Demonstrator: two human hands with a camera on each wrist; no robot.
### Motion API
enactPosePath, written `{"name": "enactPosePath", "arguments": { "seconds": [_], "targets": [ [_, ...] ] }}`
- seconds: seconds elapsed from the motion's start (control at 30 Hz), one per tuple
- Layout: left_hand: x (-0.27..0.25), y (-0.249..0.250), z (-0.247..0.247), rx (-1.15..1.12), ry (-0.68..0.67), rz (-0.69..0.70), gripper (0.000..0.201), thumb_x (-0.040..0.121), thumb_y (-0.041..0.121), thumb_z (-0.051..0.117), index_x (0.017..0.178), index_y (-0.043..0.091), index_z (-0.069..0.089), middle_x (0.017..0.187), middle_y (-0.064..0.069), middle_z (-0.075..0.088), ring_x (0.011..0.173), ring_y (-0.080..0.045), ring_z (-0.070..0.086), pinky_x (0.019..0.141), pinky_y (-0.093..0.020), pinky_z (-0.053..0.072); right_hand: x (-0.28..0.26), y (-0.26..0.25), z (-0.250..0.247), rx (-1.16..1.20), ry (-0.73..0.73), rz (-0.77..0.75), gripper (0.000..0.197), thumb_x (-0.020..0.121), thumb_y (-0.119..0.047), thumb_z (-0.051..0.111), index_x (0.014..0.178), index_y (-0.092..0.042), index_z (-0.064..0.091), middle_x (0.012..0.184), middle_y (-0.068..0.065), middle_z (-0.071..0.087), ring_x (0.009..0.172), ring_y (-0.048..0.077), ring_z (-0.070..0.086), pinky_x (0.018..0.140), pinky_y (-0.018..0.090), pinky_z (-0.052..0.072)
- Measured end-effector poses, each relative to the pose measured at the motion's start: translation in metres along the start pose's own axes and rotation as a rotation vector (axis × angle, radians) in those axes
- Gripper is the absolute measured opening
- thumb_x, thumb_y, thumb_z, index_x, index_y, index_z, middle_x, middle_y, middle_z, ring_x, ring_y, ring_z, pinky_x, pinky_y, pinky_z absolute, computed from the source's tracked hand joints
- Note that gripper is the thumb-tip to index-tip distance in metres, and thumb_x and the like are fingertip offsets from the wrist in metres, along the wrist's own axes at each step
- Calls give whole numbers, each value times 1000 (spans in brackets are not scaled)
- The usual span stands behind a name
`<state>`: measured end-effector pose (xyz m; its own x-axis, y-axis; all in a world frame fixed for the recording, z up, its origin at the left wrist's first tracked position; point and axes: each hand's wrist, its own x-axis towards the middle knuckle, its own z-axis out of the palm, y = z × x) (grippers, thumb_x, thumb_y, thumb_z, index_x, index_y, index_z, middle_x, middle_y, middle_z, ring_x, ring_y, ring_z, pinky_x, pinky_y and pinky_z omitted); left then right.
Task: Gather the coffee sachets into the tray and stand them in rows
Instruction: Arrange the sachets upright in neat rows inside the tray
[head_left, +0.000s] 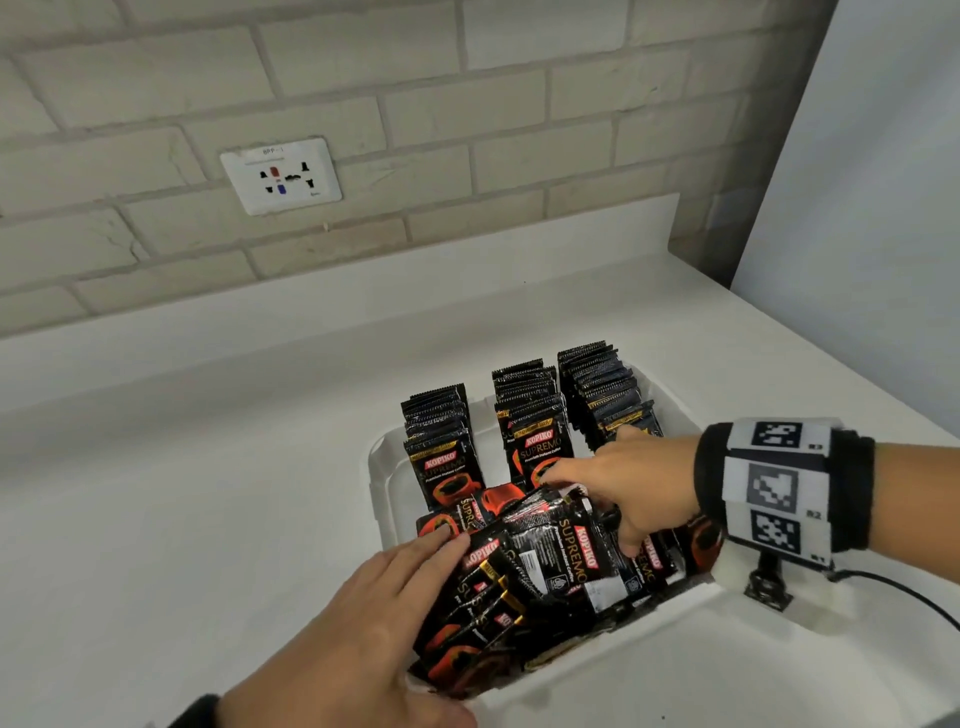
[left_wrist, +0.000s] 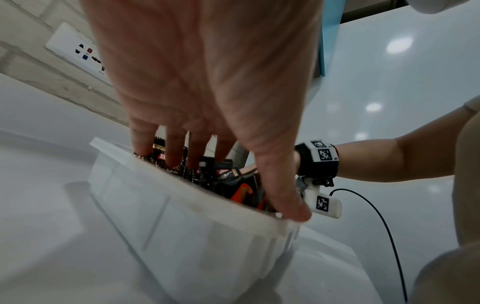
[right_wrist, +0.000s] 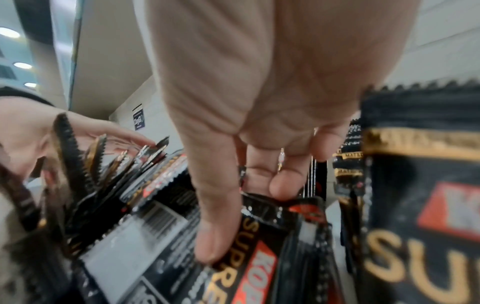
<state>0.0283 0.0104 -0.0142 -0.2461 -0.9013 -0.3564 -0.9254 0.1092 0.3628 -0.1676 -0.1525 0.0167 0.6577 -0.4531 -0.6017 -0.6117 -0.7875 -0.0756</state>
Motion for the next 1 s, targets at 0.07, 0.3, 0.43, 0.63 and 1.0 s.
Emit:
{"name": "enactPosePath", "arguments": {
  "seconds": [0.07, 0.3, 0.43, 0.63, 1.0],
  "targets": [
    [1, 7, -5, -32, 50, 19, 102, 40, 94, 29, 110, 66, -39, 115, 51, -36, 111, 32, -25, 91, 6, -14, 0, 0, -3, 32, 26, -19, 85, 80, -22, 69, 145, -30, 15, 121, 1, 57, 111, 16, 42, 85, 27, 21],
    [26, 33, -18, -260, 106, 43, 84, 63, 68, 54, 107, 64, -18, 108, 55, -3, 110, 32, 9, 99, 4, 9, 4, -2, -8, 46, 60, -53, 81, 78, -25, 71, 143, -32, 22, 115, -2, 58, 102, 14, 42, 88, 29, 24],
    [49, 41, -21, -466, 129, 55, 62, 80, 46, 63, 109, 62, 12, 109, 41, 29, 102, 34, 30, 92, 3, 29, 5, -3, -14, 103, 132, -84, 82, 73, -27, 75, 140, -33, 29, 100, -10, 61, 104, 10, 52, 99, 33, 21],
    [72, 36, -16, -515, 178, 18, 82, 81, 38, 67, 141, 40, 9, 135, 8, 46, 118, -6, 47, 105, -28, 38, 6, -1, -16, 167, 169, -111, 79, 68, -33, 79, 135, -35, 38, 70, -21, 55, 75, -7, 48, 98, 34, 23],
    [78, 33, -14, -584, 133, -38, 101, 59, 40, 70, 143, 42, 14, 115, 7, 58, 96, -9, 63, 90, -33, 51, 5, 11, -1, 698, 151, -170, 62, 72, -12, 77, 126, -23, 50, 72, -11, 65, 57, -4, 60, 72, 19, 53]
  ]
}}
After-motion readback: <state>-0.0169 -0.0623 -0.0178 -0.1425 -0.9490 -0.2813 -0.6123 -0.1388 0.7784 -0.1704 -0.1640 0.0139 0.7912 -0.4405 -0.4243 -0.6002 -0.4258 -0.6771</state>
